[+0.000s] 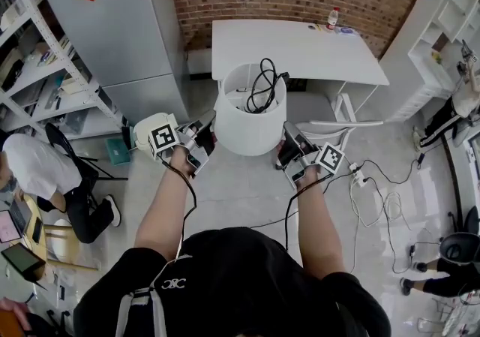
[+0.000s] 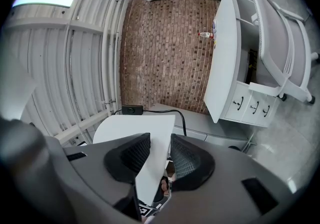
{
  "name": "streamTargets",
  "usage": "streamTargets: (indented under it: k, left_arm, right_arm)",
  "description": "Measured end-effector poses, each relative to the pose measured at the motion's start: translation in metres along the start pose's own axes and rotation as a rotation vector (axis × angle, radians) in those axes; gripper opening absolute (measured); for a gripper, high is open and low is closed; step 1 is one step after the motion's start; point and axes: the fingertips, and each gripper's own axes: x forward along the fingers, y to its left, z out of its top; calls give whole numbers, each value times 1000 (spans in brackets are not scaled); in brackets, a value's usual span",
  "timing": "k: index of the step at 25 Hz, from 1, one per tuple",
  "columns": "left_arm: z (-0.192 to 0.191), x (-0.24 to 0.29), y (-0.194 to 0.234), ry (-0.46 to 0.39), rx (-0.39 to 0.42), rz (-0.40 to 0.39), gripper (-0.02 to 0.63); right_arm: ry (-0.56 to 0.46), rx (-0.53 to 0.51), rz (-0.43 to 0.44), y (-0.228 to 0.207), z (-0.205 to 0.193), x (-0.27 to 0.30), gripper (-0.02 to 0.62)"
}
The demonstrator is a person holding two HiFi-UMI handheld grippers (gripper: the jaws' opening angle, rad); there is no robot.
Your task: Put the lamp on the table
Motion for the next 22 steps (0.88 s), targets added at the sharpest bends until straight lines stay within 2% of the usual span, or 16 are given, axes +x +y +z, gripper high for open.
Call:
streamTargets:
  k: [12,22]
  left_arm:
    - [-14,20,2,-39,13,14,115]
    - [22,32,15,-57,45,-5,115]
  right_arm:
    - [49,13,27,-6,30,-3,118]
    - [72,11,48,-25,38,37,118]
